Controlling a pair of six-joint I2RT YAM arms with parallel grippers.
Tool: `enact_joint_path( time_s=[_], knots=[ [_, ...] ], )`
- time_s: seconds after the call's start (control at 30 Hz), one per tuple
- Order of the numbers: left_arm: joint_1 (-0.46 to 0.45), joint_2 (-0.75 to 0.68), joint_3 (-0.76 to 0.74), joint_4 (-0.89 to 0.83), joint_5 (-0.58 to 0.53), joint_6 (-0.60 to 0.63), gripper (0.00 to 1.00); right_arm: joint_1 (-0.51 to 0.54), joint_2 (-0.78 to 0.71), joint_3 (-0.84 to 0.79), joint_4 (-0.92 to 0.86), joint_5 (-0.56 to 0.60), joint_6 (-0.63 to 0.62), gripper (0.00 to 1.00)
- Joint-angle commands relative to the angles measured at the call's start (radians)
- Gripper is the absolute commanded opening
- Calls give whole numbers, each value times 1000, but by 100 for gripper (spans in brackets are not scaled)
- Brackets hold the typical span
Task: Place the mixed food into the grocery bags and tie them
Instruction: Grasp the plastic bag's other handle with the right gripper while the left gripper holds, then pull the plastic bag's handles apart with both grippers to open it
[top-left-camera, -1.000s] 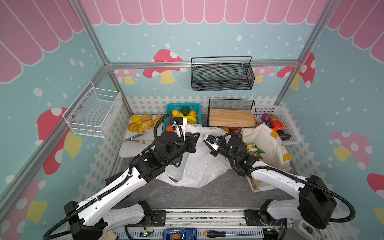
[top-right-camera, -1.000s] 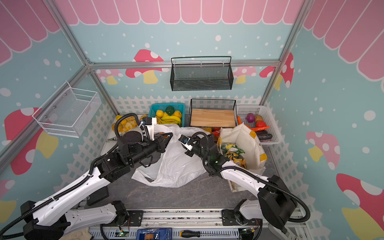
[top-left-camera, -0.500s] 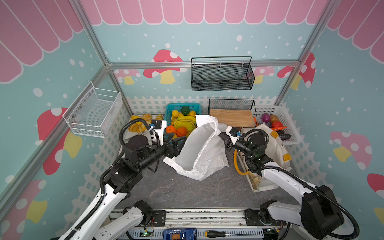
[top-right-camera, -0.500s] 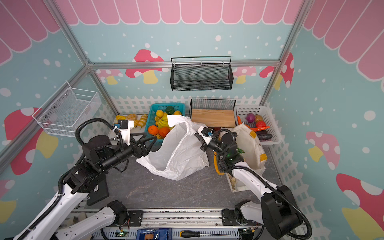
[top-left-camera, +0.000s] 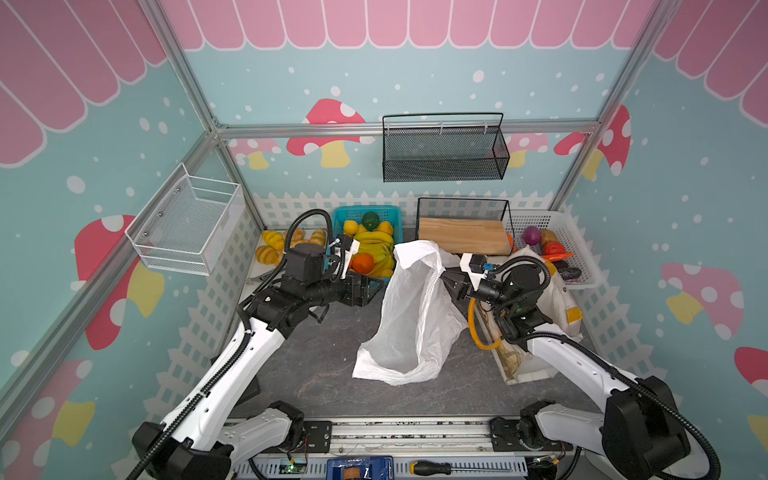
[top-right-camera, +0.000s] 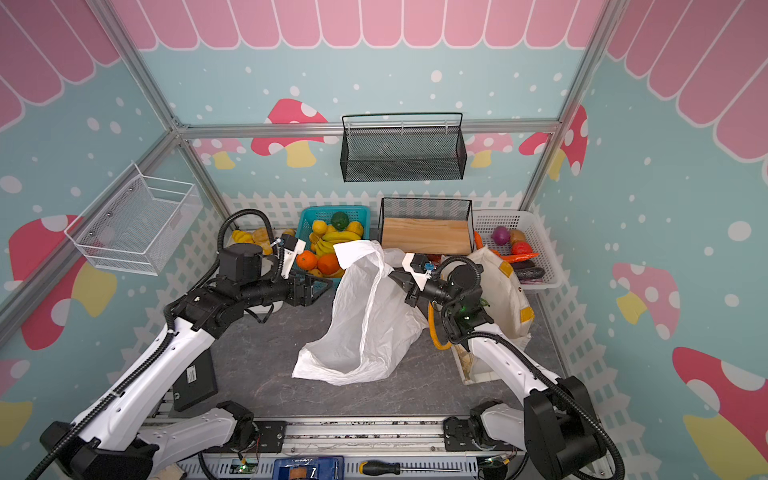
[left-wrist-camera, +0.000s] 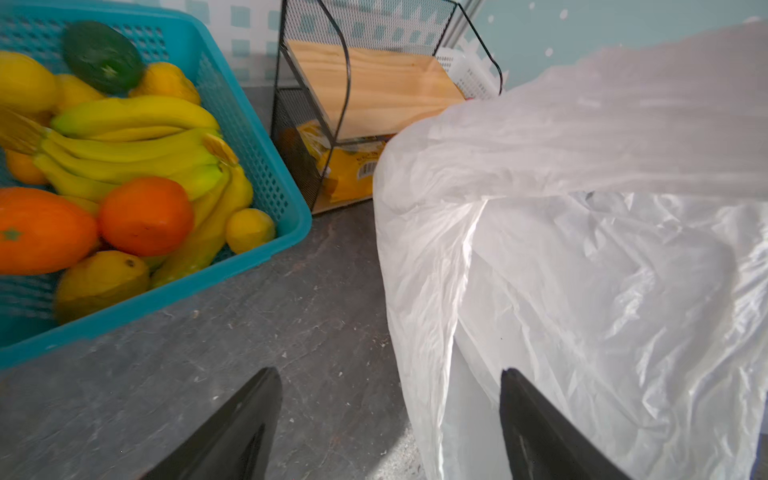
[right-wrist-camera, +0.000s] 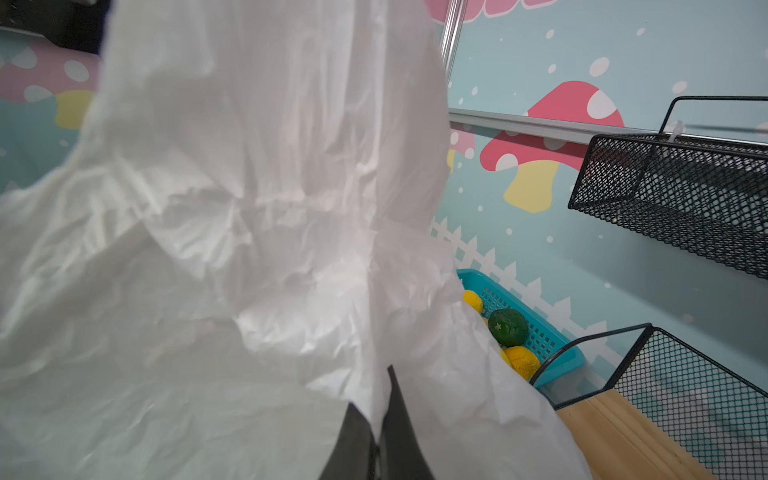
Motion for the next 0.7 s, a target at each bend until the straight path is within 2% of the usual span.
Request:
enact_joint_path(
  time_s=[0.0, 0.13, 0.2, 0.3, 0.37, 0.47, 0.5, 0.53, 0.6, 0.67],
  knots=[
    [-56, 40, -1, 40, 27, -51, 81, -1, 20, 33, 62, -40, 61, 0],
    [-92, 31, -107, 228, -2, -171, 76, 1, 50, 34, 111, -39, 137, 0],
    [-93, 18, -167, 314, -22, -216, 68, 2, 60, 27, 145, -43, 171, 0],
    [-91, 11, -200, 338, -70, -223, 42, 2, 64, 26, 177, -35, 215, 0],
    [-89, -4, -207, 346, -75, -222, 20, 2, 60, 28, 167, -9, 233, 0],
    [-78, -41, -212, 366, -50, -250, 2, 2, 50, 80, 0, 122, 242, 0],
    [-76, -52, -213, 372, -45, -268, 0, 2, 52, 110, -91, 181, 239, 6],
    [-70, -68, -216, 382, -44, -296, 0, 3, 56, 153, -215, 248, 231, 16],
    [-63, -94, -236, 423, -68, -385, 0, 13, 57, 232, -421, 361, 192, 32],
    [-62, -116, -276, 497, -112, -501, 0, 33, 39, 282, -562, 460, 142, 45]
  ],
)
